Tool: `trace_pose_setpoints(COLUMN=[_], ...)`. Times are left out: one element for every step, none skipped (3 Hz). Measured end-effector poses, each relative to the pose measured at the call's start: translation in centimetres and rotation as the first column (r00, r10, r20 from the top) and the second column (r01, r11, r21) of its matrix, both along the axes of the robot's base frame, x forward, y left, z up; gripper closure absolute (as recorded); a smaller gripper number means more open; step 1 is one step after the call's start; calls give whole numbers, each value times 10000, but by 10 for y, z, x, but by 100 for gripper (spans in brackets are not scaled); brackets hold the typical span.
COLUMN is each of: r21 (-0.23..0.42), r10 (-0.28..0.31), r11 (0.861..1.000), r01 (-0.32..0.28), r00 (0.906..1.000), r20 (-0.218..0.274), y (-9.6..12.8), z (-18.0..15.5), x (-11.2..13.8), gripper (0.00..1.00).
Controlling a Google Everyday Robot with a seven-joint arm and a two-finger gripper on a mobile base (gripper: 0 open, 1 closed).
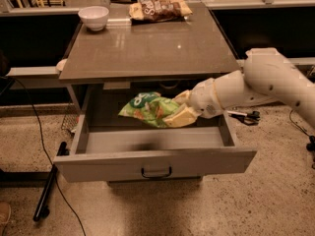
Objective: Place green rice chip bag into top drawer
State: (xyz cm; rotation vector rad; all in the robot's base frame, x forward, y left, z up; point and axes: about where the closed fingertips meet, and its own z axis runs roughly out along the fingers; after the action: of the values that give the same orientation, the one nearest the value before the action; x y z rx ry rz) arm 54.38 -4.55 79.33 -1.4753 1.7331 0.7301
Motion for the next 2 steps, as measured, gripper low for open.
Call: trace_pose_setpoints(r21=[-417, -549], r10=[68, 64], r11=[9991, 9984], r01=[-103, -134], r00=[9965, 9920], r20=[-833, -1260], y=[12, 23], z=[-54, -95], x=[18, 43], gripper=[100, 100])
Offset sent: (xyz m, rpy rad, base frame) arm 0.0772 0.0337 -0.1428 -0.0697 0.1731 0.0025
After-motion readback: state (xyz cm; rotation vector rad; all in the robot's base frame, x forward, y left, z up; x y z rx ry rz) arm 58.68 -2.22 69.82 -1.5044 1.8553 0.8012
